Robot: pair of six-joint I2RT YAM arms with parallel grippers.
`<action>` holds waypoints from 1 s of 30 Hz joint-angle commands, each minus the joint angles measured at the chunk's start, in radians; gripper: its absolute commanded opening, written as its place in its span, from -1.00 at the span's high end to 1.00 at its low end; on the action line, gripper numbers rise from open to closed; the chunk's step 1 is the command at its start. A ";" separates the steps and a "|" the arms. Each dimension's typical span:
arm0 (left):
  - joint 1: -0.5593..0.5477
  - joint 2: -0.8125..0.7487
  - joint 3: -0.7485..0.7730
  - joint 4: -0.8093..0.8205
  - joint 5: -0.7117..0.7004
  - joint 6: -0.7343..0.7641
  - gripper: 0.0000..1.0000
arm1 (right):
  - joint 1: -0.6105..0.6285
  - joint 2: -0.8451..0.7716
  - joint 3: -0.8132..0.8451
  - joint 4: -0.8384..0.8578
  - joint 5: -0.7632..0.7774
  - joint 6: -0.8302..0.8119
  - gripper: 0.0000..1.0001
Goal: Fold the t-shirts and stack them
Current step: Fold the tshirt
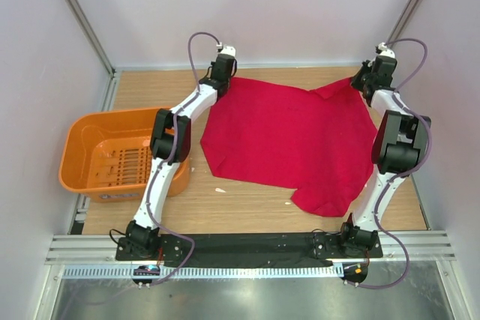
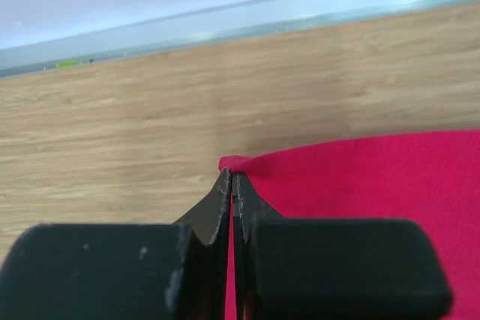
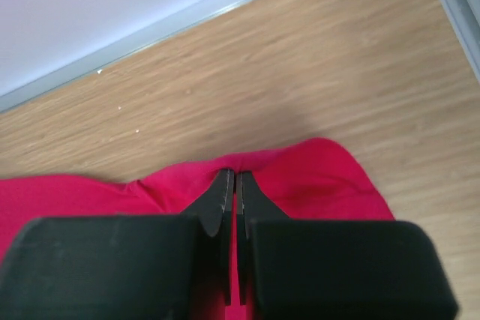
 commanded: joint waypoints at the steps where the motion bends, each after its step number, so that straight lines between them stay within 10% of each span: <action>1: 0.005 -0.100 -0.056 0.040 -0.014 0.039 1.00 | -0.003 -0.151 -0.032 -0.078 0.035 0.069 0.97; 30: -0.020 -0.324 -0.355 -0.236 -0.115 0.014 1.00 | -0.005 -0.611 -0.355 -0.600 0.207 0.158 0.98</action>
